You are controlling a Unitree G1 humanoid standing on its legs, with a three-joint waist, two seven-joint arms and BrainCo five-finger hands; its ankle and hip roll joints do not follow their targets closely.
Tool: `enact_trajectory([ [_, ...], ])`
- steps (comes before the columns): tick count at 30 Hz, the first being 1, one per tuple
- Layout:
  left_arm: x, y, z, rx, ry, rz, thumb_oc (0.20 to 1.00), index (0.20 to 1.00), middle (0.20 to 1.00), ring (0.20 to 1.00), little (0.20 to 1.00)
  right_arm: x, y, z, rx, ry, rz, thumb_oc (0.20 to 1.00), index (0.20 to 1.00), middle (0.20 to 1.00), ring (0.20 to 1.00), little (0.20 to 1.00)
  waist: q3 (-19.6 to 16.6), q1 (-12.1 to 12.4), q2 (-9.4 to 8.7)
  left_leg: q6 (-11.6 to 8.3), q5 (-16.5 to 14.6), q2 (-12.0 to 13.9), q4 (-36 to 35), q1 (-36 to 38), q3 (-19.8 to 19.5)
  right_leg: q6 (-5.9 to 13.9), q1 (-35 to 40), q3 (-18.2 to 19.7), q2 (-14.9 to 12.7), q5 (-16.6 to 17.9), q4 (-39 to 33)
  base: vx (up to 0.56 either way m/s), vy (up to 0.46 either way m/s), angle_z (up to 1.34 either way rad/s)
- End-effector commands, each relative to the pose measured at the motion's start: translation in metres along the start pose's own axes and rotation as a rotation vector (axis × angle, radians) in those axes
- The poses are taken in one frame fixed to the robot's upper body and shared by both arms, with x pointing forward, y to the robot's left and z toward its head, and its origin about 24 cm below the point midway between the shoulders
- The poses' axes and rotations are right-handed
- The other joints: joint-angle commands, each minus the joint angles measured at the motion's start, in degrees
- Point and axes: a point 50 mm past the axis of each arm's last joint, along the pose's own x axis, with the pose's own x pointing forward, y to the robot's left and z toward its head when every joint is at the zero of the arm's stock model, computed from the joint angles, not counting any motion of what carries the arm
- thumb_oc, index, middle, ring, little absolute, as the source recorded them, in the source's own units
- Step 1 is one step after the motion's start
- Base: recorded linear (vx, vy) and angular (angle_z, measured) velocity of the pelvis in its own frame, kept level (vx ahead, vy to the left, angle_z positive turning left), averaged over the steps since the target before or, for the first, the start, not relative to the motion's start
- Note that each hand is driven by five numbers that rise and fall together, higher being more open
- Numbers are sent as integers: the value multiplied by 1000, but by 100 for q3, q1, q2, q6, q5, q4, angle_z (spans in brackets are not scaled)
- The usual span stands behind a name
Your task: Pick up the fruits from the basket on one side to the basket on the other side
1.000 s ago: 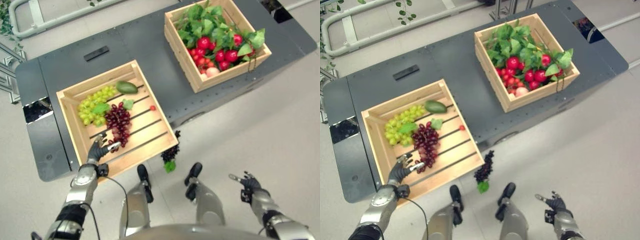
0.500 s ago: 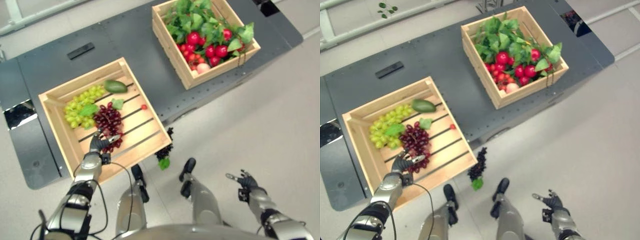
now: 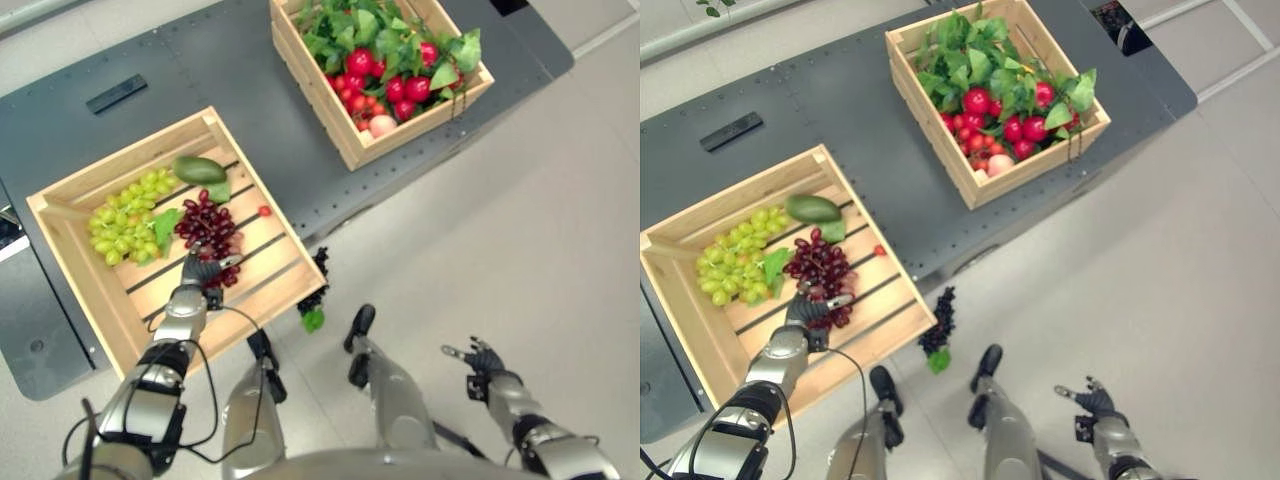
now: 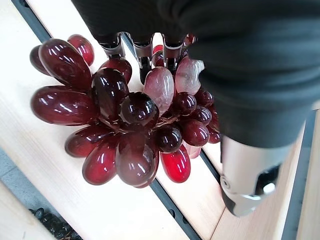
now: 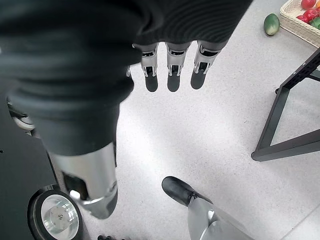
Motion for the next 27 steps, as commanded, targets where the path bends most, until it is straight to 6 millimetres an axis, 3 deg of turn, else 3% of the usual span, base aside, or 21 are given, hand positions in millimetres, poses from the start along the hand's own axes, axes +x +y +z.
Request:
enact_trajectory([
  [1,7,-36,27,41,-65,-113,1000,1000,1000,1000,1000,3,7,20,-19,-55,8,1000,1000,1000,1000,1000,38,-89,-35,-217,-113,219,358,-187,-253,571,-56,-254,-281,-117,365,0,0,0],
  [4,7,-36,24,46,-50,-110,1000,1000,1000,1000,1000,3,10,20,-18,-61,20,1000,1000,1000,1000,1000,34,-106,-74,-210,-135,233,394,-222,-259,566,-81,-240,-272,-109,369,0,0,0],
  [5,7,-35,23,47,-43,-107,671,671,671,671,671,3,11,22,-19,-66,22,1000,1000,1000,1000,1000,32,-113,-92,-205,-147,235,413,-234,-258,564,-92,-233,-267,-108,382,0,0,0],
  [6,7,-35,21,49,-35,-107,545,545,545,545,545,3,12,22,-20,-68,24,1000,1000,1000,1000,1000,30,-122,-106,-203,-152,242,419,-240,-259,561,-101,-230,-261,-108,385,0,0,0],
  [7,7,-34,18,50,-24,-103,200,200,200,200,200,3,13,22,-19,-70,27,1000,1000,1000,1000,1000,22,-127,-120,-200,-161,246,430,-245,-255,560,-110,-222,-254,-107,388,0,0,0],
  [27,2,-28,-11,47,92,-76,200,200,200,200,200,3,17,22,-7,-76,36,1000,1000,1000,1000,1000,5,-127,-218,-188,-173,283,485,-348,-273,513,-208,-175,-210,-123,412,-5,-1,-3],
])
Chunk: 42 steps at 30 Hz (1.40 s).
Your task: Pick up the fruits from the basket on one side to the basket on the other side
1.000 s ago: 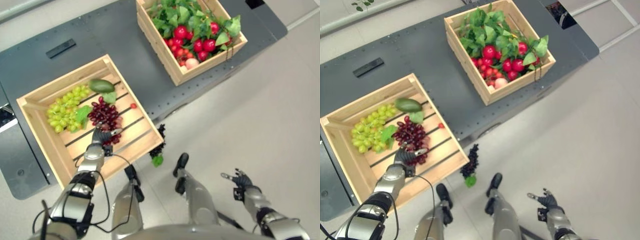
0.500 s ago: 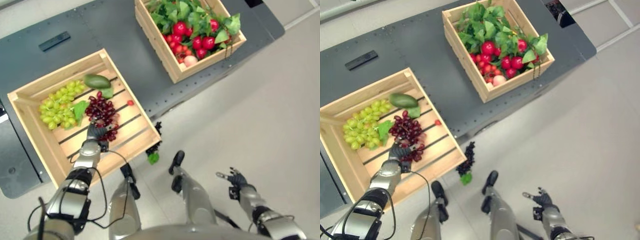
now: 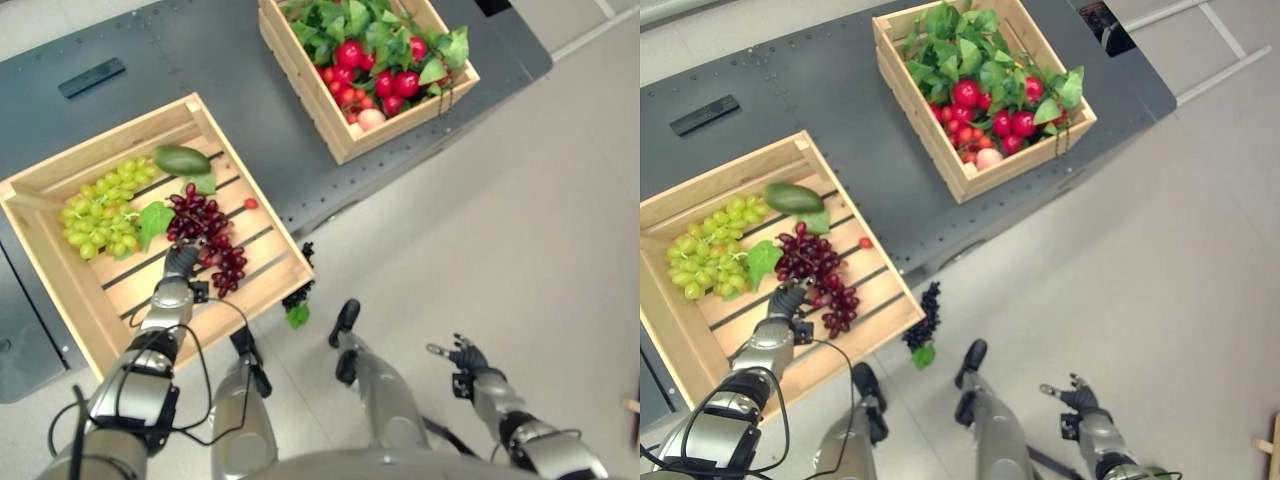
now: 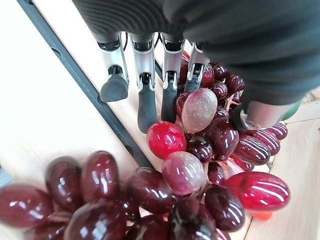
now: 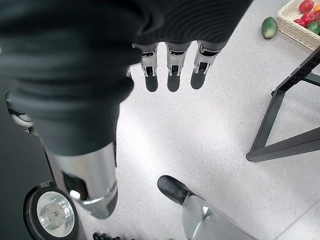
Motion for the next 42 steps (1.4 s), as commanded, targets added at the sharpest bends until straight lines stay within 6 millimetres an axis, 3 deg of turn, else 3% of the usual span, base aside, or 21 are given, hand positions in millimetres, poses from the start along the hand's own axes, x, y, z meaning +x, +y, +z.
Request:
enact_trajectory([
  [1,-10,-47,-13,17,46,-158,200,200,200,200,200,3,-7,19,1,-69,-23,1000,1000,1000,1000,1000,64,-110,132,-158,-100,120,144,-66,-337,599,29,-272,-300,-221,411,0,0,0],
  [15,-13,-45,-19,-36,45,-156,200,200,200,200,200,1,-8,10,13,-43,-33,1000,1000,1000,1000,1000,-22,-77,162,-157,-80,72,56,-11,-351,610,103,-297,-285,-223,354,0,0,0],
  [25,-22,-47,-3,-154,-95,-188,200,200,200,200,200,0,-12,7,56,-49,-50,1000,1000,1000,1000,1000,93,96,276,-152,-61,9,0,23,-417,626,198,-387,-303,-236,338,0,0,0],
  [42,-64,-12,5,-241,-319,-269,200,200,200,200,200,-2,-28,3,143,-57,-92,1000,1000,1000,1000,1000,354,500,601,-173,15,-56,-83,75,-598,658,406,-604,-356,-254,267,-1,-8,9],
])
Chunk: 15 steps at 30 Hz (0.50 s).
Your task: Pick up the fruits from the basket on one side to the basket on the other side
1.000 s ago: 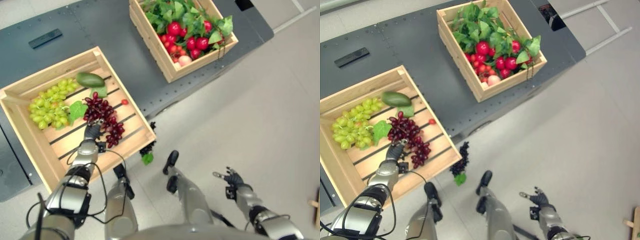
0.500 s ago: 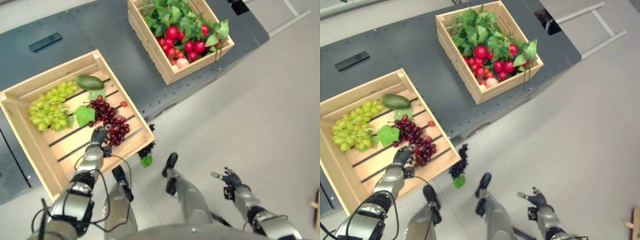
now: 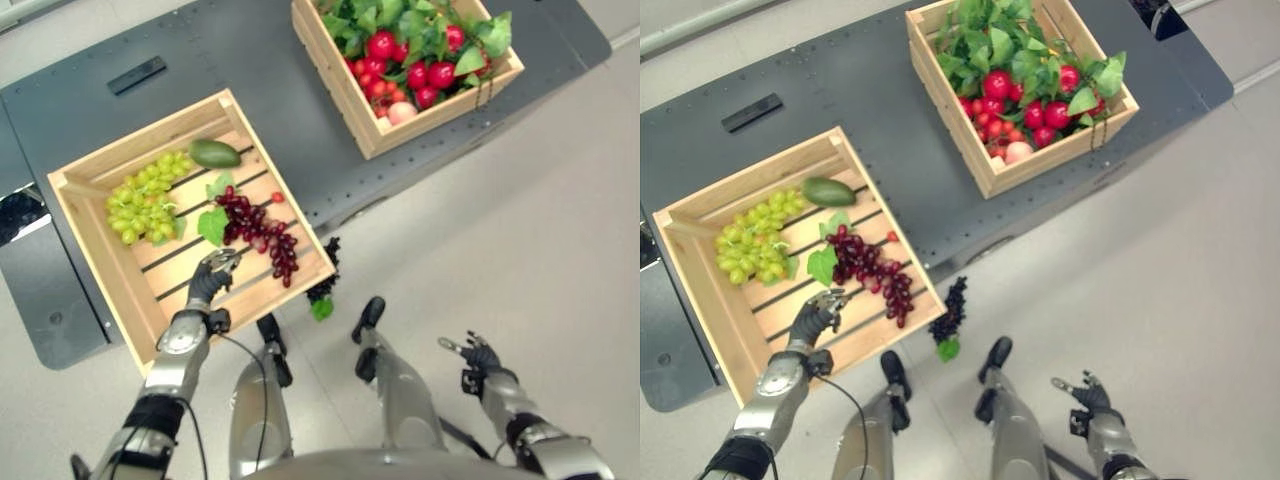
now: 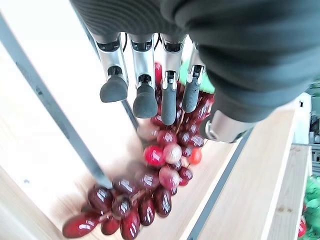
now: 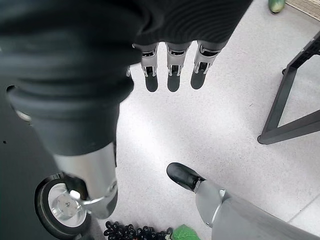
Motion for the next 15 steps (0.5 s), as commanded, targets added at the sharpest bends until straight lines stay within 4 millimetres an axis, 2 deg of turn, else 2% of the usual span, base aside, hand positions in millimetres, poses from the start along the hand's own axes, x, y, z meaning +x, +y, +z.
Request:
enact_trajectory([
  [1,0,2,22,-35,-121,-19,200,200,200,200,200,-1,-10,0,33,-24,-31,1000,1000,1000,1000,1000,47,89,-100,-185,-81,-41,1,72,-238,690,112,-247,-342,-274,419,0,0,0],
  [4,-7,4,25,-44,-143,-43,200,200,200,200,200,-1,-11,1,38,-26,-32,1000,1000,1000,1000,1000,76,153,-57,-188,-83,-47,22,72,-260,698,138,-279,-363,-265,423,-1,0,3],
  [5,-8,4,25,-45,-142,-47,413,413,413,413,413,-1,-11,1,37,-26,-32,1000,1000,1000,1000,1000,78,155,-52,-189,-81,-49,16,74,-262,699,141,-278,-365,-265,418,-6,5,5],
  [6,-8,4,24,-40,-138,-50,1000,1000,1000,1000,1000,-1,-12,2,35,-27,-34,1000,1000,1000,1000,1000,84,158,-47,-187,-77,-52,8,77,-266,703,140,-280,-367,-261,417,0,0,0],
  [15,5,-8,12,-59,-56,-51,1000,1000,1000,1000,1000,0,-13,4,-1,-23,-33,1000,1000,1000,1000,1000,94,84,-75,-172,-80,-42,22,68,-245,700,113,-240,-375,-250,438,0,0,0],
])
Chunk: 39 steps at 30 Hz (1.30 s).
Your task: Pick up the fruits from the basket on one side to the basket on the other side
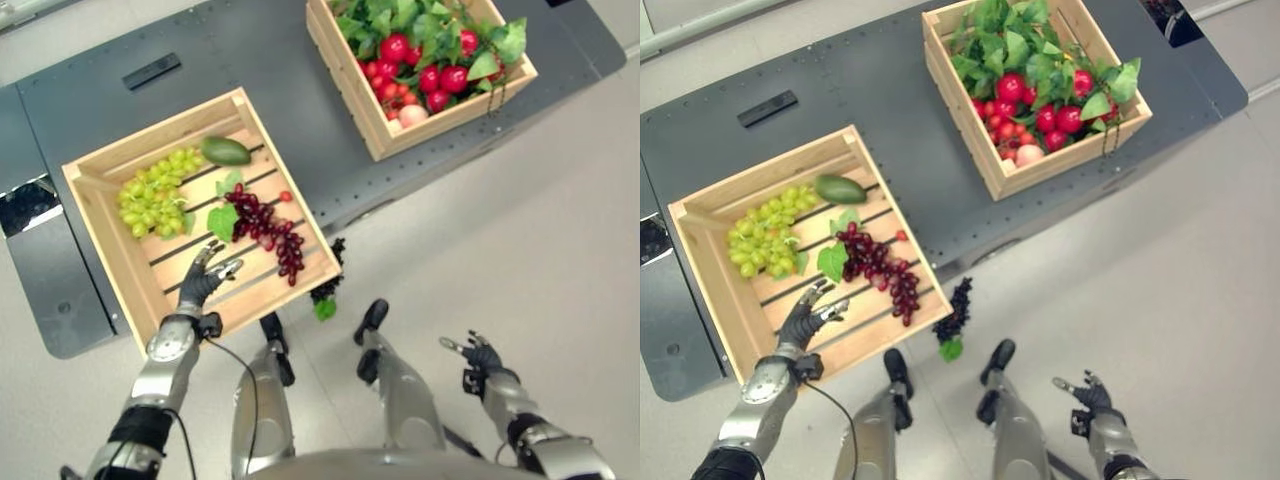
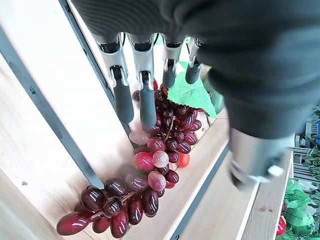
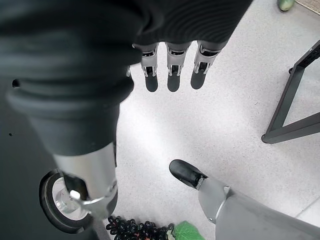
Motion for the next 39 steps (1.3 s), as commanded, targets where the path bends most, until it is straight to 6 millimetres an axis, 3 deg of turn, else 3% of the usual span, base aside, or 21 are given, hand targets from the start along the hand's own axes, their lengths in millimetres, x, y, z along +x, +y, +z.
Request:
enact_trajectory([
  [1,7,-9,6,-22,-26,-20,1000,1000,1000,1000,1000,0,-12,4,-7,-19,-37,1000,1000,1000,1000,1000,43,1,-98,-167,-88,-34,53,23,-199,692,37,-193,-383,-241,467,0,0,0],
  [10,33,-30,9,18,12,-24,1000,1000,1000,1000,1000,1,-6,5,-54,-10,-23,1000,1000,1000,1000,1000,-78,-177,-217,-151,-121,-10,73,9,-117,687,-47,-98,-358,-226,480,2,2,-1],
  [16,50,-54,11,-125,61,-17,1000,1000,1000,1000,1000,2,1,4,-102,10,-4,1000,1000,1000,1000,1000,-220,-364,-350,-146,-152,25,74,21,-31,682,-106,1,-330,-211,495,12,15,-6],
  [21,64,-80,28,-241,48,-39,1000,1000,1000,1000,1000,3,6,6,-131,14,1,1000,1000,1000,1000,1000,-285,-506,-416,-150,-153,40,96,9,18,679,-156,58,-294,-194,497,5,19,-11],
  [26,72,-94,40,-261,45,-54,1000,1000,1000,1000,1000,4,11,13,-148,-4,8,1000,1000,1000,1000,1000,-286,-579,-476,-152,-161,68,122,-13,41,681,-202,100,-269,-181,504,0,7,-5],
  [39,77,-106,42,-263,74,-64,1000,1000,1000,1000,1000,4,19,16,-166,-15,30,1000,1000,1000,1000,1000,-295,-661,-664,-161,-197,151,230,-109,37,666,-274,92,-235,-179,542,0,-1,0],
])
